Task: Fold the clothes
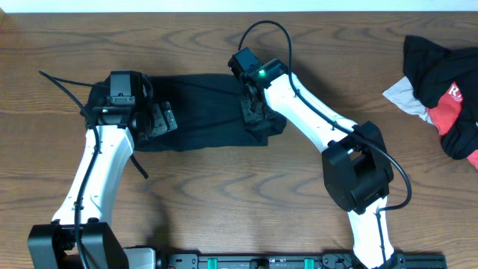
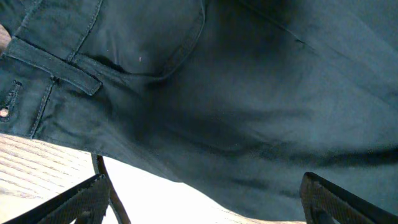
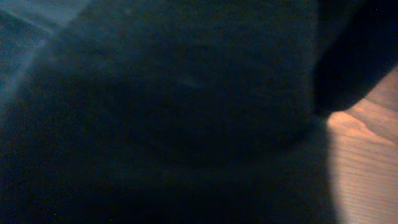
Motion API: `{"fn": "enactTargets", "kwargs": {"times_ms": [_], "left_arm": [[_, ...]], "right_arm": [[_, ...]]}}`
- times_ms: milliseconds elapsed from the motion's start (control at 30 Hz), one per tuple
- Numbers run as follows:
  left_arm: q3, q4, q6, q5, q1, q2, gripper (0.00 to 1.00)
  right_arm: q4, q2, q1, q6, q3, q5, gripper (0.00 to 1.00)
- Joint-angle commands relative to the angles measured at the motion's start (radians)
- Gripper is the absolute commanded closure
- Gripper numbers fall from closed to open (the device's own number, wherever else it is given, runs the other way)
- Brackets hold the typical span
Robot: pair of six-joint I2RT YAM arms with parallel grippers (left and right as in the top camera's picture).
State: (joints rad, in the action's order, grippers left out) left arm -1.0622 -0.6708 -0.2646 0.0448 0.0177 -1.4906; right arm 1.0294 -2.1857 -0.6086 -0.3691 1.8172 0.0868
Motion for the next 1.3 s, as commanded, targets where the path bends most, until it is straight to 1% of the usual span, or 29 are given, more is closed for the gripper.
{"fn": "enactTargets", "kwargs": {"times_ms": [0, 33, 67, 133, 233, 333, 367, 433, 567, 667, 833, 900, 1000, 1100, 1167, 1267], "left_arm": [[0.011, -0.002, 0.002, -0.013, -0.002, -0.009, 0.02], [0.011, -0.002, 0.002, -0.013, -0.002, -0.009, 0.02], [0.011, -0.002, 0.002, -0.013, -0.002, -0.009, 0.02], [0.011, -0.002, 0.002, -0.013, -0.002, -0.009, 0.02], [0.011, -0.002, 0.002, -0.013, -0.002, -0.009, 0.02], [0.011, -0.001, 0.002, -0.013, -0.002, -0.009, 0.02], [0.011, -0.001, 0.002, -0.013, -0.002, -0.009, 0.02], [0.011, -0.002, 0.002, -0.013, -0.002, -0.010, 0.02], [0.011, -0.002, 0.003, -0.019, -0.002, -0.009, 0.02], [0.011, -0.006, 0.002, -0.058, -0.002, -0.009, 0.02], [0.011, -0.009, 0.003, -0.058, -0.002, -0.009, 0.02], [0.011, -0.010, 0.003, -0.058, -0.002, -0.009, 0.02], [0.011, -0.013, 0.003, -0.058, -0.002, -0.009, 0.02], [0.011, -0.025, 0.003, -0.058, -0.002, -0.009, 0.02], [0.011, -0.028, 0.003, -0.058, -0.002, -0.009, 0.02], [0.011, -0.027, 0.003, -0.058, -0.002, -0.009, 0.02]], "right_arm": [[-0.034, -0.027, -0.037, -0.002, 0.010, -0.046, 0.54], [-0.045, -0.027, -0.043, 0.010, 0.010, -0.068, 0.46], [-0.054, -0.027, -0.049, 0.017, 0.010, -0.085, 0.36], [-0.066, -0.027, -0.063, 0.019, 0.010, -0.099, 0.28], [-0.069, -0.027, -0.081, 0.037, 0.010, -0.106, 0.24], [-0.083, -0.027, -0.095, 0.094, 0.010, -0.187, 0.22], [-0.083, -0.027, -0.097, 0.093, 0.010, -0.200, 0.19], [-0.084, -0.027, -0.100, 0.093, 0.010, -0.228, 0.15], [-0.071, -0.026, -0.097, 0.093, 0.039, -0.275, 0.02], [-0.050, -0.021, -0.093, 0.112, 0.093, -0.340, 0.01], [-0.004, 0.000, -0.089, 0.156, 0.216, -0.438, 0.01], [0.021, 0.009, -0.086, 0.161, 0.259, -0.439, 0.01], [0.068, 0.023, -0.072, 0.127, 0.302, -0.367, 0.01], [0.127, 0.038, -0.048, 0.012, 0.309, -0.157, 0.01], [0.169, 0.041, -0.030, -0.027, 0.309, -0.053, 0.01], [0.211, 0.040, 0.000, -0.027, 0.308, -0.047, 0.01]]}}
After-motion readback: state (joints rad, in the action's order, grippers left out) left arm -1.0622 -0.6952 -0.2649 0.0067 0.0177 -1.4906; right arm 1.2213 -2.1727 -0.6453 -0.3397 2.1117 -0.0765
